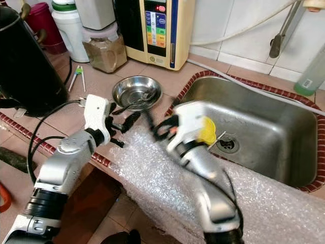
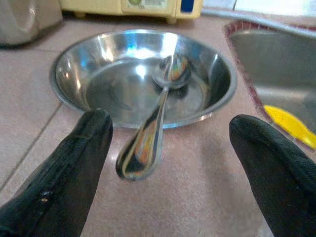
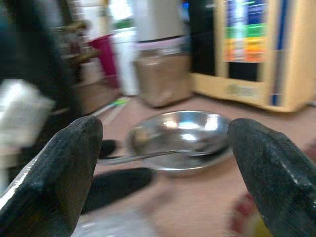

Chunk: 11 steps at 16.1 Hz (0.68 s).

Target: Kitchen organization

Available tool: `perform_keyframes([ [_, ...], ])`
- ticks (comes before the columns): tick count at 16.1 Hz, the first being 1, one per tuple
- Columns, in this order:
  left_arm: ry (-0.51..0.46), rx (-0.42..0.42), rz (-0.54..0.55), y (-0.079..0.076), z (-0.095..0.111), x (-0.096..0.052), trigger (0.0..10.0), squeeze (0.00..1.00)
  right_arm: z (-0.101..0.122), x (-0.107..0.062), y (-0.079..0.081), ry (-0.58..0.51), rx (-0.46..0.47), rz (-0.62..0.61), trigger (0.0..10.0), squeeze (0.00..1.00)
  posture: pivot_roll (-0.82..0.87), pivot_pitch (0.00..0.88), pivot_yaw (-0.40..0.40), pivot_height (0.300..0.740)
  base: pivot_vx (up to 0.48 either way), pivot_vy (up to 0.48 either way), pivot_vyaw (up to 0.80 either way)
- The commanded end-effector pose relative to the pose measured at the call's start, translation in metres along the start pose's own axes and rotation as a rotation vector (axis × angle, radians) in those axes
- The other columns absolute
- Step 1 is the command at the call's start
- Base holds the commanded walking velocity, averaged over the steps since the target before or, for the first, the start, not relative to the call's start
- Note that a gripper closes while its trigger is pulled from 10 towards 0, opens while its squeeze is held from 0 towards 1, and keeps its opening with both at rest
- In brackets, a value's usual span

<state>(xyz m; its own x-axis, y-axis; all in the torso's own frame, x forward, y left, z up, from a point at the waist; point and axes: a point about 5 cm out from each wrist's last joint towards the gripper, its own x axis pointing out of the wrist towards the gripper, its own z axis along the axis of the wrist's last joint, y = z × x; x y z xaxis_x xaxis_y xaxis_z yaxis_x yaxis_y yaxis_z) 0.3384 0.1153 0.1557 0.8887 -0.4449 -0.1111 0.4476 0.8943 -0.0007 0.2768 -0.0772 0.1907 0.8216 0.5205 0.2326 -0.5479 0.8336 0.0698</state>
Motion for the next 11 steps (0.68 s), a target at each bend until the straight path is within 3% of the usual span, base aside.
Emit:
perform_keyframes([
  [1,0.014,0.021,-0.007,0.003,-0.001,0.002,10.0,0.0,0.001,-0.002,0.006,0.005,-0.001,0.043,10.0,0.0,0.02,0.108,0.045,0.74,0.0,0.0,0.0],
  [2,0.019,0.026,-0.007,0.007,-0.003,0.004,8.2,0.0,-0.002,-0.003,0.007,0.021,-0.031,0.046,10.0,0.0,0.01,0.108,0.047,0.74,0.0,0.0,0.0],
  [3,0.018,0.029,0.009,0.011,-0.002,0.006,7.3,0.0,-0.002,-0.004,0.007,0.023,-0.026,0.05,10.0,0.0,0.01,0.107,0.045,0.74,0.0,0.0,0.0],
  [4,0.009,0.039,0.032,0.018,0.0,0.008,3.5,0.0,-0.001,-0.005,0.007,0.026,-0.024,0.057,10.0,0.0,0.01,0.108,0.045,0.74,0.0,0.0,0.0],
  [7,-0.016,0.058,0.074,0.028,0.004,0.011,3.6,0.0,0.0,-0.006,0.004,0.027,-0.032,0.051,10.0,0.0,0.01,0.11,0.043,0.74,0.0,0.0,0.0],
  [8,-0.029,0.065,0.077,0.029,0.006,0.012,7.0,0.0,-0.001,-0.006,0.004,0.029,-0.035,0.051,10.0,0.0,0.01,0.11,0.043,0.74,0.0,0.0,0.0],
  [9,-0.039,0.061,0.067,0.028,0.008,0.013,3.3,0.0,-0.001,-0.006,0.004,0.031,-0.036,0.051,10.0,0.0,0.01,0.11,0.044,0.74,0.0,0.0,0.0],
  [10,-0.039,0.061,0.067,0.029,0.007,0.014,3.3,0.0,-0.001,-0.006,0.004,0.032,-0.036,0.051,10.0,0.0,0.01,0.11,0.044,0.74,0.0,0.0,0.0],
  [11,-0.023,0.063,0.051,0.027,0.004,0.015,1.5,0.0,-0.002,-0.006,0.004,0.035,-0.036,0.053,10.0,0.0,0.01,0.11,0.046,0.74,0.0,0.0,0.0],
])
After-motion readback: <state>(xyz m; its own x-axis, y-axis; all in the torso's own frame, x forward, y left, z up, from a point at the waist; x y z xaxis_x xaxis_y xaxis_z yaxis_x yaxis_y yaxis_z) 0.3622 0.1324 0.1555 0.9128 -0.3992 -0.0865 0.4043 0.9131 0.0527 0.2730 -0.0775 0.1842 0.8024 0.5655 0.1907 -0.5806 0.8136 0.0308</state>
